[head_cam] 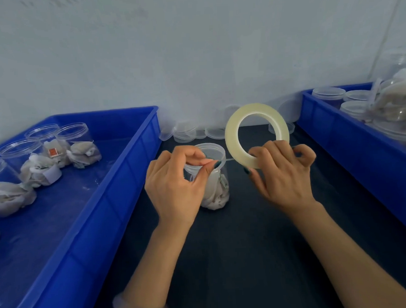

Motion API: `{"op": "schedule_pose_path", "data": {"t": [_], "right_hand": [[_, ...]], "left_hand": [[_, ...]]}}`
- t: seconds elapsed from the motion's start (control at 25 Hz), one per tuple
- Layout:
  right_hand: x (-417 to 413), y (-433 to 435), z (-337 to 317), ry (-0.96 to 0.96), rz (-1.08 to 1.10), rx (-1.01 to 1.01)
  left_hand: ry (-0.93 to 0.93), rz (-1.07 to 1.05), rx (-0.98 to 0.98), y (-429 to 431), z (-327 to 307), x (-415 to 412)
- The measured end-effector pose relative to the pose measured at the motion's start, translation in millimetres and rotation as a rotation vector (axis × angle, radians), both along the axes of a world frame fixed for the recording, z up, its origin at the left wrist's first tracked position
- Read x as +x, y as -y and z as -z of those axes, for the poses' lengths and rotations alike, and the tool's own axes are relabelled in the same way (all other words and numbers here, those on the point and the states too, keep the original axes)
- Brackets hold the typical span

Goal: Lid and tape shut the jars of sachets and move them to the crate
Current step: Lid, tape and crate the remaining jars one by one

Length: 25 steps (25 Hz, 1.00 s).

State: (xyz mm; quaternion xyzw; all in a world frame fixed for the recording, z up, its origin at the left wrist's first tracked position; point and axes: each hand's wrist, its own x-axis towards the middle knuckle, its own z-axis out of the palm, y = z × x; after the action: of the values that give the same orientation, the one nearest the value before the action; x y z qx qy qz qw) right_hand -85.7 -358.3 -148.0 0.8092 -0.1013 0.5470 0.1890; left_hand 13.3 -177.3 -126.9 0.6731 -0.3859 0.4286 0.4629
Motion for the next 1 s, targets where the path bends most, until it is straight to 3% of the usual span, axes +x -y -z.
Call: {"op": "schedule_pose_path", "data": {"t": [0.28, 0.48, 1.0], "right_hand": [[1.4, 8.4, 3.6, -0.009, 0.044, 0.326], [5.4, 2.6, 5.1, -0.067, 0.032, 0.433], [15.4, -11.1, 2.6, -0.123, 0.026, 0.503]], "left_hand": [[-0.291, 0.194, 0.185, -22.5, -15.9, 12.5], [-0.519, 0.429, 0.319, -37.9, -16.4, 26.8], [-0.633, 0.298, 0.293, -40.6, -4.9, 41.3]]}}
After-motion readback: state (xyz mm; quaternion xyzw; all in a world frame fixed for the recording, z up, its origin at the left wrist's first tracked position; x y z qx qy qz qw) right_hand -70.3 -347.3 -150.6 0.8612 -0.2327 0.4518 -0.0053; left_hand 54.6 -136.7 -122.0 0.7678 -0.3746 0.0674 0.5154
